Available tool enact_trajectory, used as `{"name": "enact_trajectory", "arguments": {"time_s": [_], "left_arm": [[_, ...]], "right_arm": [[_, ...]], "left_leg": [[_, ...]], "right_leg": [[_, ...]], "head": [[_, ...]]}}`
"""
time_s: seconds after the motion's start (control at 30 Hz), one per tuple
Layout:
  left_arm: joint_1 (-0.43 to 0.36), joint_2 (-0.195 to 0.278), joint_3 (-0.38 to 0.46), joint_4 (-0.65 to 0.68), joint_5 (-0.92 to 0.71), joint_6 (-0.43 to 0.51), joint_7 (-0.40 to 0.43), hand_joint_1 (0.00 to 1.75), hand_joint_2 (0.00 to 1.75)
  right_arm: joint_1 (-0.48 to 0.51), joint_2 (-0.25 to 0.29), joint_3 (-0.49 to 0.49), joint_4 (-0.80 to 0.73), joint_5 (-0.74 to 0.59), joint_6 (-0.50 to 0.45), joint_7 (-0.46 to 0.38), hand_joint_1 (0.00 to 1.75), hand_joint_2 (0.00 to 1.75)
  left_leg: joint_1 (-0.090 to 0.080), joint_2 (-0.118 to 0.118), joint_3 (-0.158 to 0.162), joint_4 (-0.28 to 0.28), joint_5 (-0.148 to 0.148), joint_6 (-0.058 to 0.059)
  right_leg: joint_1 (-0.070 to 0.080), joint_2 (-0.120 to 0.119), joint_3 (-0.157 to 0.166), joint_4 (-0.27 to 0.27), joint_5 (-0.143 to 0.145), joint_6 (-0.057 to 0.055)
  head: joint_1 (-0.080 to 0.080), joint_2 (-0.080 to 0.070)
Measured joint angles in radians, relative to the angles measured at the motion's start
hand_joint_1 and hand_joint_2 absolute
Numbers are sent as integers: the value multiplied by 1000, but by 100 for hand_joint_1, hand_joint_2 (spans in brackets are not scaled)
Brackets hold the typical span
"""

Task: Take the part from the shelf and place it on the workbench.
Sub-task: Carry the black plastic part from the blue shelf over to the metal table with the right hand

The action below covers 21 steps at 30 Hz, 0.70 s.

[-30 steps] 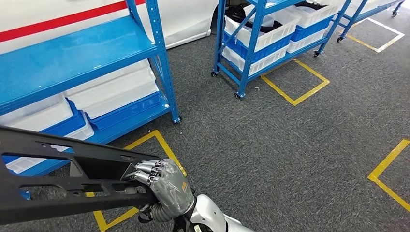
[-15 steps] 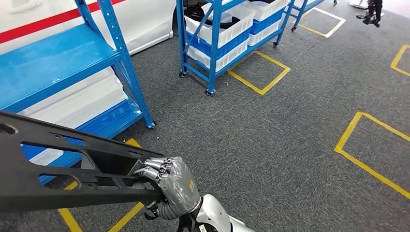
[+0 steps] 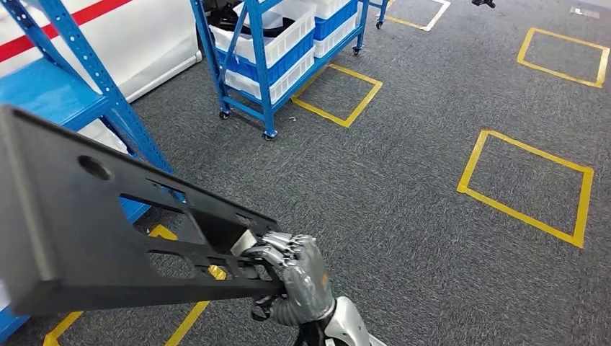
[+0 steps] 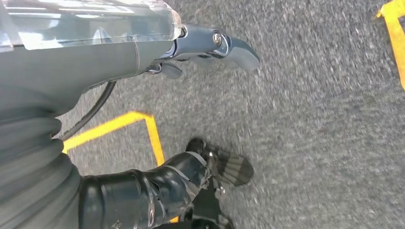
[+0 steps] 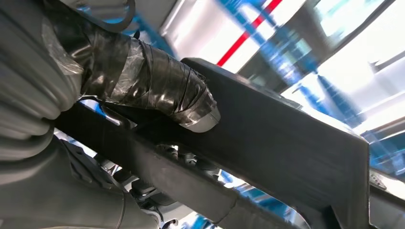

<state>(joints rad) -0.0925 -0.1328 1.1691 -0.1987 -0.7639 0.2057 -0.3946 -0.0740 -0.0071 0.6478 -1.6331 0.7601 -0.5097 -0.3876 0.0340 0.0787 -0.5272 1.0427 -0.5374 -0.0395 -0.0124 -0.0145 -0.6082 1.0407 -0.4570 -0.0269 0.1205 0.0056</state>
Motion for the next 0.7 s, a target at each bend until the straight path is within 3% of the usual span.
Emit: {"name": "enact_trajectory", "arguments": {"time_s": [0.07,0.1,0.13,0.17,0.23,0.3,0.37,0.43,0.47,0.5,0.57,0.63,0.67,0.7], "left_arm": [[5,0,8,0,4,0,-1,0,175],[6,0,13,0,5,1,-1,0,175],[7,0,16,0,7,6,-1,0,175],[7,0,19,0,9,13,-3,0,175],[7,0,25,0,11,31,-11,0,175],[8,1,35,0,20,34,-17,0,175],[7,2,45,0,35,24,-17,0,175],[2,0,55,0,46,14,-17,0,175],[0,-2,59,0,49,12,-17,0,175],[1,-4,62,0,51,10,-17,0,175],[4,-5,68,0,53,10,-16,0,175],[6,-5,72,0,54,9,-16,0,175],[6,-5,74,0,54,9,-16,0,175],[6,-5,76,0,55,9,-16,0,175]], "right_arm": [[27,-7,-18,-15,-11,0,-16,175,175],[40,-9,-26,-19,-22,1,-20,175,175],[55,-10,-37,-25,-38,1,-24,175,175],[72,-12,-50,-32,-57,0,-29,175,175],[111,-16,-77,-49,-94,-2,-40,175,175],[144,-17,-102,-66,-111,-6,-51,175,175],[164,-17,-121,-76,-114,-8,-59,175,175],[176,-17,-135,-82,-117,-11,-66,175,175],[182,-17,-140,-84,-119,-13,-71,175,175],[186,-17,-145,-85,-122,-14,-76,175,175],[192,-17,-151,-87,-127,-15,-82,175,175],[196,-17,-154,-87,-130,-15,-84,175,175],[198,-17,-156,-87,-130,-15,-84,175,175],[200,-17,-157,-87,-130,-15,-84,175,175]], "left_leg": [[0,-55,-54,119,-68,3],[-2,-66,-88,187,-95,5],[-5,-71,-112,232,-105,7],[-7,-73,-121,241,-93,11],[-9,-89,-89,151,-20,22],[-9,-136,-42,34,29,31],[-11,-160,-22,-9,31,35],[-12,-136,-14,-23,37,40],[-10,-122,-9,-32,41,45],[-8,-105,-4,-41,45,51],[-10,-72,2,-51,48,59],[-13,-39,3,-50,44,60],[-13,-23,4,-50,42,58],[-13,-8,6,-49,39,55]], "right_leg": [[2,25,0,-3,3,-12],[5,40,-1,-2,3,-15],[9,55,-1,0,2,-17],[13,71,0,2,1,-18],[16,102,0,8,-1,-19],[18,131,-4,16,-3,-14],[13,156,-13,19,0,-3],[8,176,-18,16,5,10],[10,162,-21,23,0,15],[12,132,-32,45,-16,19],[13,56,-83,149,-76,26],[4,27,-142,265,-124,35],[-1,22,-152,285,-123,39],[-7,17,-140,265,-103,43]], "head": [[0,0],[0,0],[0,0],[0,0],[0,0],[0,0],[0,0],[0,0],[0,0],[0,0],[0,0],[0,0],[0,0],[1,0]]}}
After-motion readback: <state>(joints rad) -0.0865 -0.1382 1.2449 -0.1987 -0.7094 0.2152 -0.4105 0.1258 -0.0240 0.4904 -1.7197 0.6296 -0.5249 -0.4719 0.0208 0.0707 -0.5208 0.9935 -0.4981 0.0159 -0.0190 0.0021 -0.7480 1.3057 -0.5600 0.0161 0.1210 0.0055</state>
